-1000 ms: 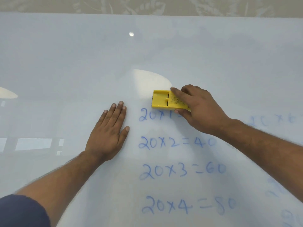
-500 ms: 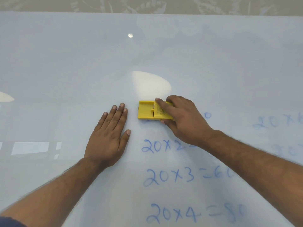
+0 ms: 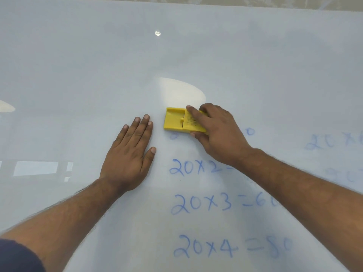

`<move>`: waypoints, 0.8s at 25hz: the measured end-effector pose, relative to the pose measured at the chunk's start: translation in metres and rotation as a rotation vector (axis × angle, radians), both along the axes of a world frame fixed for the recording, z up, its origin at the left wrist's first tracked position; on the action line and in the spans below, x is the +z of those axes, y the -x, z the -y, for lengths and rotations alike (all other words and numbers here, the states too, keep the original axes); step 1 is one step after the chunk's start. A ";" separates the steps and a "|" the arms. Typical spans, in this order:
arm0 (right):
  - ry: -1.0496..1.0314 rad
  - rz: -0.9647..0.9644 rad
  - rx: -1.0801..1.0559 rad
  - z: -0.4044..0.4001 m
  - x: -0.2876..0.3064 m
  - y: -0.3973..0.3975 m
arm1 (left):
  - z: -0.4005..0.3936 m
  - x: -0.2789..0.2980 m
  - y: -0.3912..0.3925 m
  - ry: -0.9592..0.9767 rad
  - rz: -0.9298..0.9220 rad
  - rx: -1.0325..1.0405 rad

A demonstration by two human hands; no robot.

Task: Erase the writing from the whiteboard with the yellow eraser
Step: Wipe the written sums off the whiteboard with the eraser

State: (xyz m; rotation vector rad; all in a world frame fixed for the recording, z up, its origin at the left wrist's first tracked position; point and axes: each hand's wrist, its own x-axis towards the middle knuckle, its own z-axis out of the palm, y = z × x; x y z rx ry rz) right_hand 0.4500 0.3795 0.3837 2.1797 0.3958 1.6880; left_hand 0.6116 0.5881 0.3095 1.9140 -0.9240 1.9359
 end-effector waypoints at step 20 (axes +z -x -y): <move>0.127 -0.070 -0.058 0.027 -0.020 0.018 | 0.000 -0.001 0.000 0.000 -0.008 0.012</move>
